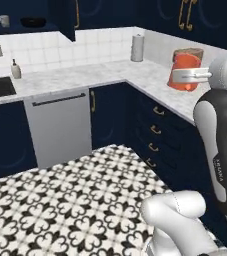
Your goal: Gather all objects into one cabinet and sort the glasses and bowls to opposite sides.
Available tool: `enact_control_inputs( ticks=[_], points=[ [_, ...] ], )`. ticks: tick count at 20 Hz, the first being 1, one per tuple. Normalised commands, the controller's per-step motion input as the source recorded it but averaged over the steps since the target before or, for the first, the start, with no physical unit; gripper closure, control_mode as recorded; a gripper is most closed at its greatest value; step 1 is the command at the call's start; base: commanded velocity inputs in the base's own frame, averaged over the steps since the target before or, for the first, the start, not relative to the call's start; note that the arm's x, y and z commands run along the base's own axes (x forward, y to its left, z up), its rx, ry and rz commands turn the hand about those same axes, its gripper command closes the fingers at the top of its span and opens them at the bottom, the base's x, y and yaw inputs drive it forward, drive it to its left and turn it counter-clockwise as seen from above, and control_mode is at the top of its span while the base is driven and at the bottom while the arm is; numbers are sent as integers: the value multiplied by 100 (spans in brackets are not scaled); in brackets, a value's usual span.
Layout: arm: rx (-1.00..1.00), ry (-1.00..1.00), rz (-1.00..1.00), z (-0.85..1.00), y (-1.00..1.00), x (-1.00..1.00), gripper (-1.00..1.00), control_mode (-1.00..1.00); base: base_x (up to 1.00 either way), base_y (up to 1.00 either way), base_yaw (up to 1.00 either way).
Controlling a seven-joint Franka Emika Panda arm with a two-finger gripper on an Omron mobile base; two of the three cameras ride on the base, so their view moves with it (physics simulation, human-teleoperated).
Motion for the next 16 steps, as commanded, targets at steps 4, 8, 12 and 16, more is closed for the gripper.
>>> enact_control_inputs(
  ticks=[4,8,12,16],
  points=[
    [0,0,0,0,0,0,100,100,28,97,51],
    [0,0,0,0,0,0,100,100,88,73,30],
    [0,0,0,0,0,0,100,100,100,79,17],
    [0,0,0,0,0,0,100,100,100,67,3]
  ],
)
